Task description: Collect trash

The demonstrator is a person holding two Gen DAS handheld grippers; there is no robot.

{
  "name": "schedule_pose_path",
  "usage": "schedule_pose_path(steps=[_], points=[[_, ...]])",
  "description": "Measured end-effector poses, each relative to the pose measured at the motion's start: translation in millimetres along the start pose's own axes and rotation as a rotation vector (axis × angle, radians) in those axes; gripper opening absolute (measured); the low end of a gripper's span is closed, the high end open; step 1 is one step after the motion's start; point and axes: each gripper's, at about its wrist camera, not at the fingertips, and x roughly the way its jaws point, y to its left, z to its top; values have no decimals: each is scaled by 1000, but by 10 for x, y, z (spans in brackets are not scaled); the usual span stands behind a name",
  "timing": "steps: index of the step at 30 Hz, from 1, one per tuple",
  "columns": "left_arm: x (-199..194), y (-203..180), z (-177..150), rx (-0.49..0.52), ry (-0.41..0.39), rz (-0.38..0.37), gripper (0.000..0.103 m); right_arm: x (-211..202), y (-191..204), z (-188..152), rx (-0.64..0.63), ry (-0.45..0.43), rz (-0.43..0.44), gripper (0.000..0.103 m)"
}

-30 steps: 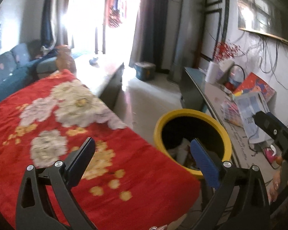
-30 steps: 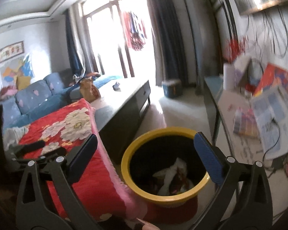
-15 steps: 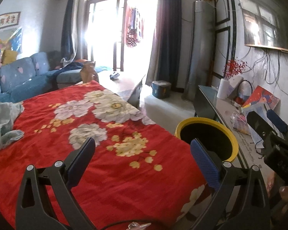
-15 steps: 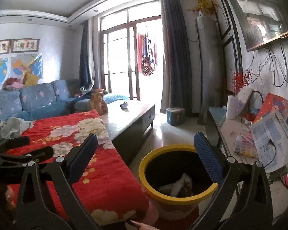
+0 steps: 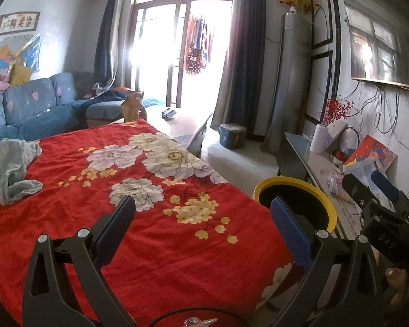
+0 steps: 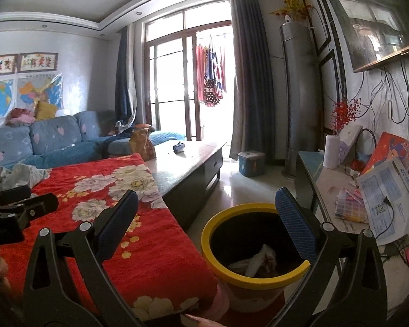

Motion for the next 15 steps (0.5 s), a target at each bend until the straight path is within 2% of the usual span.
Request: schedule_pose_path(steps=[15], points=[[-4,-6,-2,2,1,3,97,-3,21,-23,4,0,-6,93]])
